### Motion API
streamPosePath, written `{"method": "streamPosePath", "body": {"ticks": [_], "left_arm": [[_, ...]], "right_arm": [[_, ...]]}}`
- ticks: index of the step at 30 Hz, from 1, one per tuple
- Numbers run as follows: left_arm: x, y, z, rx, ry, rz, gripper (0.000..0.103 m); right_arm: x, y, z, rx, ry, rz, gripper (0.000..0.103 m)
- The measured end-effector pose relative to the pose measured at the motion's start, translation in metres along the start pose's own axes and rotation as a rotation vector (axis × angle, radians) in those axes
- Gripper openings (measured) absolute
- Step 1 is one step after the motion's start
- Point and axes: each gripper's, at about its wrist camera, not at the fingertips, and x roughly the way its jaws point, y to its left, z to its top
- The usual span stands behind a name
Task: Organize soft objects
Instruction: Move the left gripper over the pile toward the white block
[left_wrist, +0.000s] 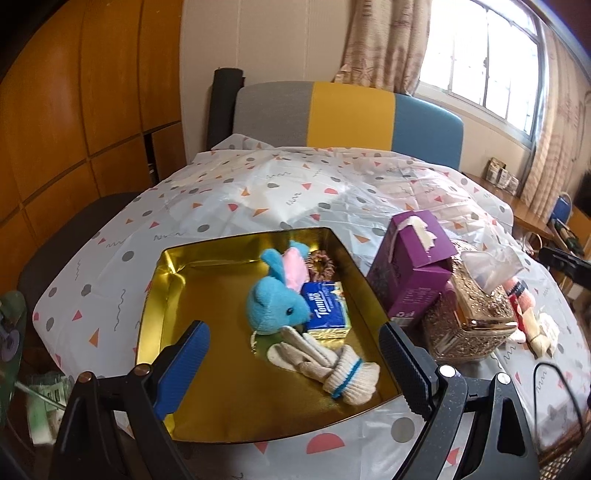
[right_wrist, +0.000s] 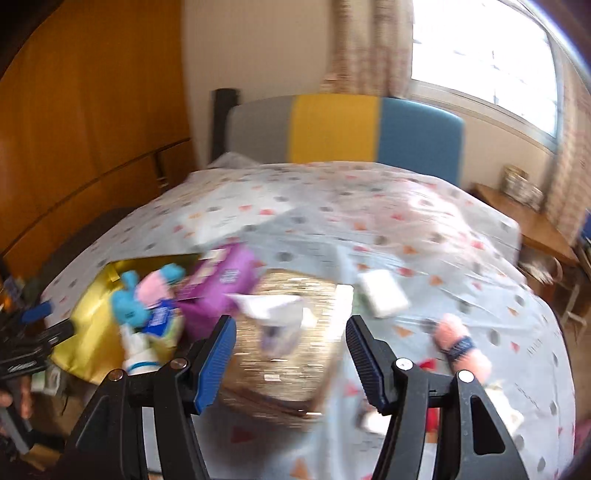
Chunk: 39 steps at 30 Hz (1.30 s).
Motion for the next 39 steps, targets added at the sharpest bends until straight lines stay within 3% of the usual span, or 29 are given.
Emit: {"method": "streamPosePath", "body": {"ticks": [8, 14, 17, 25, 28, 33, 37, 39], "left_arm": [[-0.002, -0.021, 0.005, 0.055, -0.001, -0.023, 0.094], [-0.005, -0.040, 0.010, 0.103, -0.009, -0.038, 0.094], [-0.006, -0.049, 0.014, 0.121, -0.016, -0.052, 0.094], [-0.022, -0.080, 0.043, 0.187, -0.093, -0.118, 0.094], [-0.027, -0.097, 0.065, 0.198, -0.119, -0.185, 0.094], [-0.021, -0.155, 0.107, 0.307, -0.120, -0.277, 0.094], [0.006, -0.215, 0.140, 0.377, -0.008, -0.351, 0.094], [0.029, -0.248, 0.153, 0.377, 0.096, -0.385, 0.094]], "right_arm": [[0.018, -0.106, -0.019, 0.225, 0.020, -0.196, 0.063], [0.039, -0.174, -0.062, 0.391, 0.106, -0.333, 0.063], [0.036, -0.193, -0.069, 0.493, 0.116, -0.313, 0.063], [0.031, -0.192, -0.071, 0.503, 0.126, -0.335, 0.063], [0.032, -0.198, -0.071, 0.529, 0.122, -0.338, 0.063], [0.026, -0.210, -0.077, 0.607, 0.116, -0.333, 0.063], [0.022, -0.214, -0.078, 0.638, 0.102, -0.310, 0.063], [0.021, -0.215, -0.078, 0.646, 0.099, -0.296, 0.063]]}}
